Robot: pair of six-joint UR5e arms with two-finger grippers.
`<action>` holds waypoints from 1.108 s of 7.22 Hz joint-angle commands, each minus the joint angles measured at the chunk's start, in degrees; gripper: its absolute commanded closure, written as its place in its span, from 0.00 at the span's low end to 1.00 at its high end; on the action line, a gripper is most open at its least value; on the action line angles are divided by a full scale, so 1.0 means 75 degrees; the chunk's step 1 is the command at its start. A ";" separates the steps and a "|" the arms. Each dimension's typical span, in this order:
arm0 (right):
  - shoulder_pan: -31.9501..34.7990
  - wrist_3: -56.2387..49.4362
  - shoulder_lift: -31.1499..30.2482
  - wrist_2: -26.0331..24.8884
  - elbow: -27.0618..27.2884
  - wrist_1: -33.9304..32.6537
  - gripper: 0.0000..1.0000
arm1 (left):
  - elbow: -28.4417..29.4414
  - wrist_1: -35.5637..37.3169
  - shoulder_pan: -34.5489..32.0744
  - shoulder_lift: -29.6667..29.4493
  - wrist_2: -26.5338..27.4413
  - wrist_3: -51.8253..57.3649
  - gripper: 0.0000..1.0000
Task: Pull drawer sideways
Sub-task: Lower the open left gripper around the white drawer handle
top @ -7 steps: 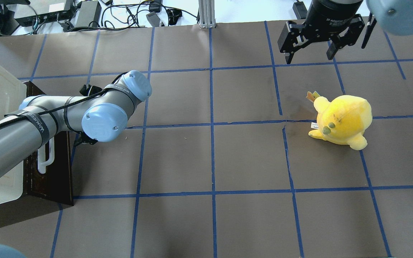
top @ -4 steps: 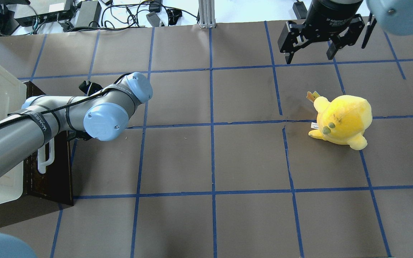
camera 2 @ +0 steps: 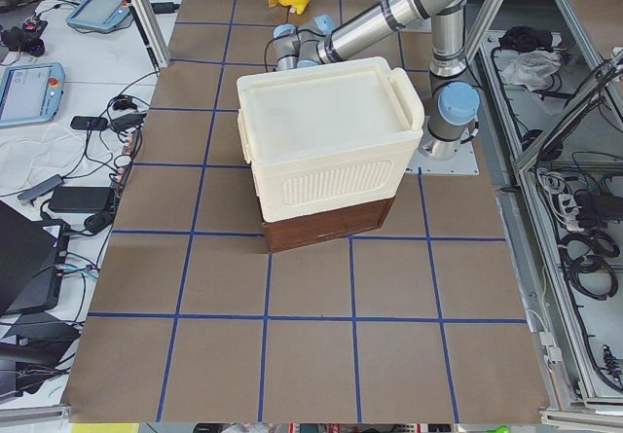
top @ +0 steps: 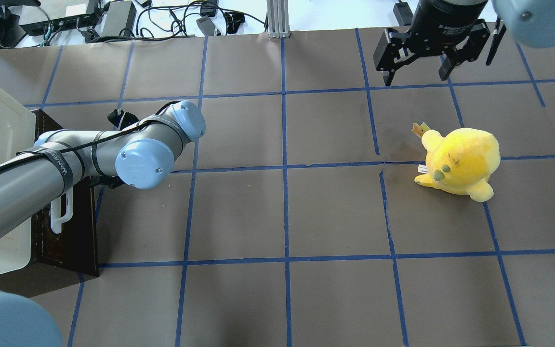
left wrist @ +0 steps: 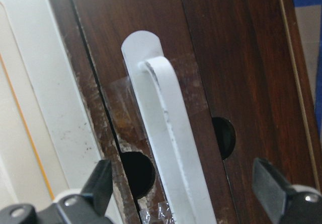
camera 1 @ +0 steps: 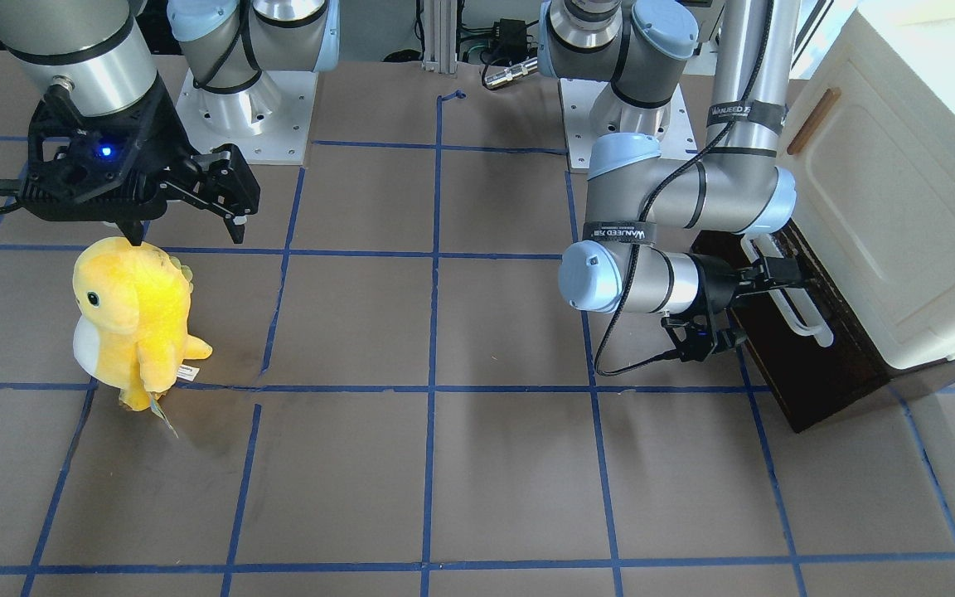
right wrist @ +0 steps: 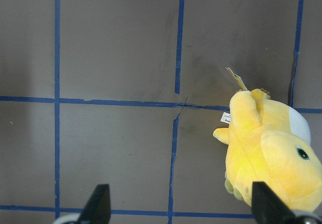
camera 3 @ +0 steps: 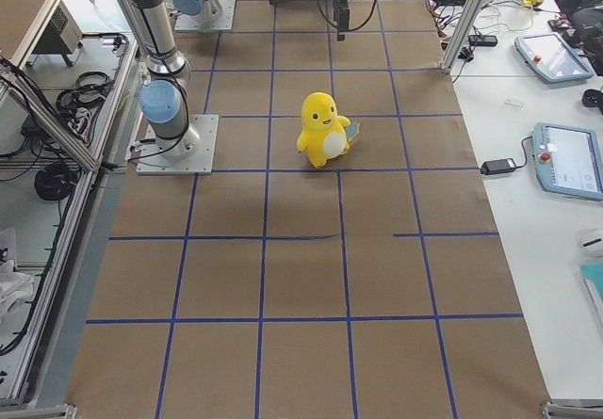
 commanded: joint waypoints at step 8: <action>0.0000 0.0000 0.0000 0.0000 0.0000 0.0000 0.00 | -0.0011 0.0023 0.0086 -0.0066 0.0017 -0.0013 0.17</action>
